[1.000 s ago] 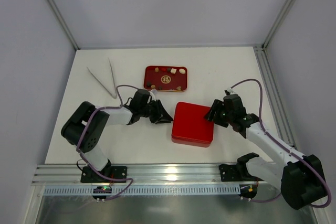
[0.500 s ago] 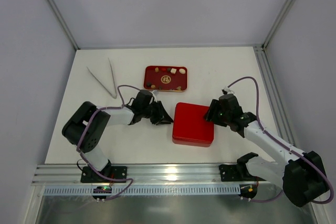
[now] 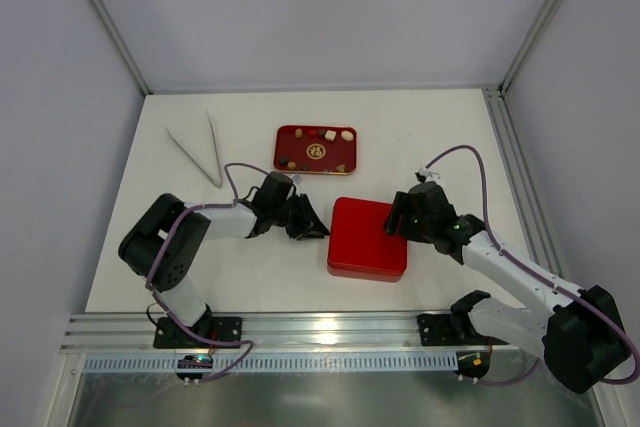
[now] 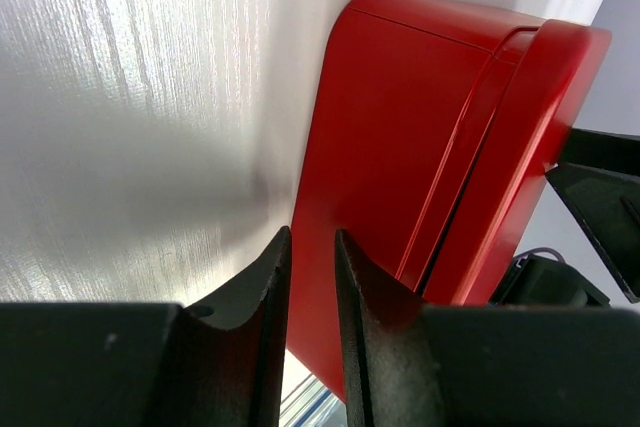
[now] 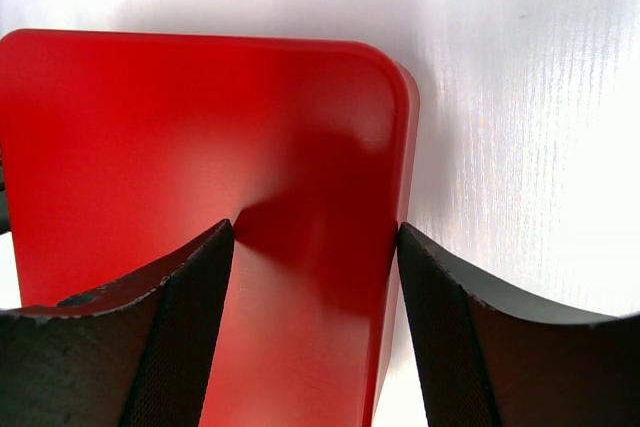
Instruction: Pack the chocolate
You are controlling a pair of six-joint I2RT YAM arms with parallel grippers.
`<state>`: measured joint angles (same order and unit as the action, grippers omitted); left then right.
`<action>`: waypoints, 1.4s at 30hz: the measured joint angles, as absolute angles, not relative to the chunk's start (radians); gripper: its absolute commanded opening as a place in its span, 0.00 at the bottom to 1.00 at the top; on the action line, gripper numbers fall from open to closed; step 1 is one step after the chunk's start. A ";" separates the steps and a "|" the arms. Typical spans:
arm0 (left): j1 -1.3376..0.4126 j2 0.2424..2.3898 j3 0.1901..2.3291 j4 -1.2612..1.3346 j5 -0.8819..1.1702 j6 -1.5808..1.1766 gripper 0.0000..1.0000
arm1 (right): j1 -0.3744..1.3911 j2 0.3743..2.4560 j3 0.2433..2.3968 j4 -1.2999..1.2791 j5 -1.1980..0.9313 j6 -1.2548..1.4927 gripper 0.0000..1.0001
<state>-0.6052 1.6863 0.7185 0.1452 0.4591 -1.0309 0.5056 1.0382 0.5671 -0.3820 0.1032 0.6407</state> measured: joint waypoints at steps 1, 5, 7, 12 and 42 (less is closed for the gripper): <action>-0.607 1.686 0.719 0.143 0.456 -1.031 0.23 | 0.510 1.036 0.567 -0.384 0.106 0.639 0.69; -0.610 1.686 0.722 0.135 0.451 -1.030 0.23 | 0.526 1.033 0.570 -0.393 0.117 0.630 0.74; -0.612 1.686 0.726 0.127 0.445 -1.029 0.23 | 0.540 1.033 0.579 -0.403 0.126 0.626 0.76; -0.616 1.686 0.733 0.113 0.437 -1.023 0.23 | 0.572 1.036 0.587 -0.421 0.143 0.618 0.81; -0.640 1.686 0.770 0.016 0.350 -1.005 0.27 | 0.725 1.113 0.653 -0.478 0.255 0.578 0.97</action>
